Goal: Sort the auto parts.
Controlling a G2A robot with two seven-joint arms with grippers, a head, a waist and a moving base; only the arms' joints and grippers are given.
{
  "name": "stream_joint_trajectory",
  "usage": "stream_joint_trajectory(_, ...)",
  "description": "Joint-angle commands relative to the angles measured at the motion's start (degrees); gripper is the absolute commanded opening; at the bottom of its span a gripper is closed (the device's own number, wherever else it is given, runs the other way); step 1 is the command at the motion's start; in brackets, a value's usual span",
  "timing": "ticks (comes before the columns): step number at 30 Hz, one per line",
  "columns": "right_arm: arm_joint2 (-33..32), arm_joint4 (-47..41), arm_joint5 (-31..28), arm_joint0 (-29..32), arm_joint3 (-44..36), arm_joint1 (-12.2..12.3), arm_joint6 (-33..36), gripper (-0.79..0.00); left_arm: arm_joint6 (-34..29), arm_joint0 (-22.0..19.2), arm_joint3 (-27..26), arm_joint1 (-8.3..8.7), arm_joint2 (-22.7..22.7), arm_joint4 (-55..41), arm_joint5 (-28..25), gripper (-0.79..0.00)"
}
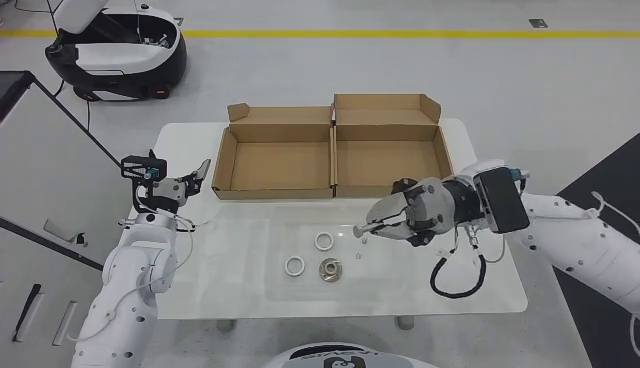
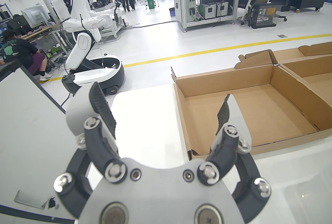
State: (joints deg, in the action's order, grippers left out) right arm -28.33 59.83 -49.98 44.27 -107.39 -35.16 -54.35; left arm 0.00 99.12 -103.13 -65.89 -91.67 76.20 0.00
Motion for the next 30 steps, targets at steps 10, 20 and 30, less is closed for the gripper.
stream_joint_trajectory(10, -3.3, -6.6, 1.9, 0.2, -7.1, -3.7, -1.9, -0.785, 0.0, 0.0, 0.0, 0.0, 0.0, 0.0, 0.0, 0.0)
stream_joint_trajectory(20, -10.1, -18.1, -3.5, 3.2, -9.9, -8.9, 3.5, -0.785, 0.0, 0.0, 0.0, 0.0, 0.0, 0.0, 0.0, 0.0)
stream_joint_trajectory(30, -15.0, -25.5, -8.0, 5.8, -10.2, -11.6, 8.0, -0.785, 0.0, 0.0, 0.0, 0.0, 0.0, 0.0, 0.0, 0.0)
